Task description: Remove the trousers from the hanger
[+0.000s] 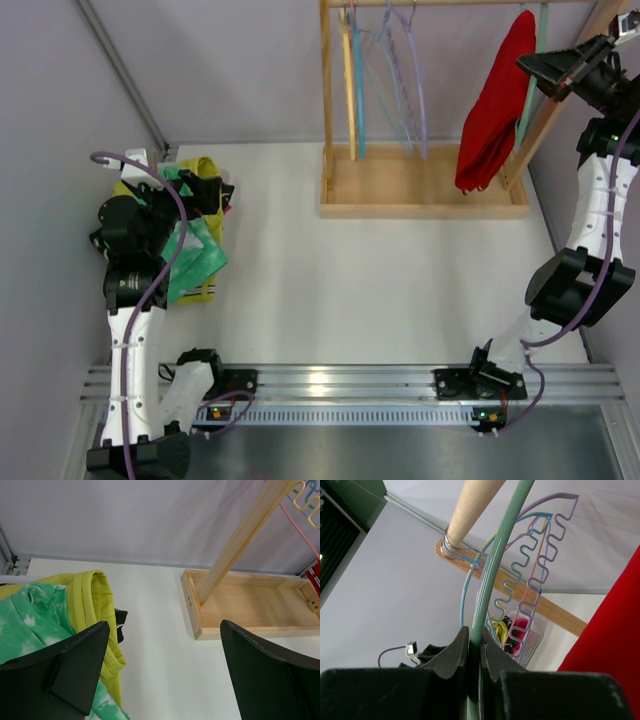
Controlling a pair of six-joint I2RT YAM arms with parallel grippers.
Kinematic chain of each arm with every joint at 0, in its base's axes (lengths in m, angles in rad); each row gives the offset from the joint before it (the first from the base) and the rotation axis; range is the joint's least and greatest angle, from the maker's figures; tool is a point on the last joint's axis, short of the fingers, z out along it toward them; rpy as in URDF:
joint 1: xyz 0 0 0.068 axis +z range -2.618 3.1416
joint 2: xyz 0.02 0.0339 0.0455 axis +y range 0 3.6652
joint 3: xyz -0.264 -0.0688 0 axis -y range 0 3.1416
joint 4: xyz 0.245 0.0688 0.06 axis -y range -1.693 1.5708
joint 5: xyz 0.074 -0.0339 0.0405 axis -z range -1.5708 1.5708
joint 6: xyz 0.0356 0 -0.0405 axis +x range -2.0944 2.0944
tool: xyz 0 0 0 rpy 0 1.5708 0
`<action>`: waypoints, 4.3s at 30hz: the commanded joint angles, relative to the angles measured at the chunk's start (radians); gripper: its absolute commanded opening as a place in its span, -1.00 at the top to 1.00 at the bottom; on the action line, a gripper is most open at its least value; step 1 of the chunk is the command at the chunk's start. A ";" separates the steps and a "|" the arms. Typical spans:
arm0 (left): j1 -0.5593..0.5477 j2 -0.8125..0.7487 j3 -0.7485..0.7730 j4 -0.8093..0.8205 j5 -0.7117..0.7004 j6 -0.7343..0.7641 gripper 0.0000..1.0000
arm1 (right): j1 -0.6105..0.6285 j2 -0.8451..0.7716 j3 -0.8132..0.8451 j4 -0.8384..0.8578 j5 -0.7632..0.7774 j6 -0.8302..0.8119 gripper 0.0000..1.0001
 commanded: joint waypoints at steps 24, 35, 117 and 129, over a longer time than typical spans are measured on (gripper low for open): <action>-0.041 -0.125 -0.174 0.194 0.172 0.199 -0.97 | 0.012 -0.456 -0.448 0.445 -0.007 0.095 1.00; -0.413 -0.049 -0.231 0.195 0.021 0.426 -0.97 | 0.012 -0.746 -0.732 0.143 0.033 -0.093 1.00; -1.335 1.024 0.364 1.323 -0.742 0.715 1.00 | 0.051 -0.912 -0.887 0.013 0.169 0.026 1.00; -1.337 0.899 0.418 1.219 -0.710 0.660 1.00 | 0.051 -0.911 -1.093 -0.147 0.186 -0.253 1.00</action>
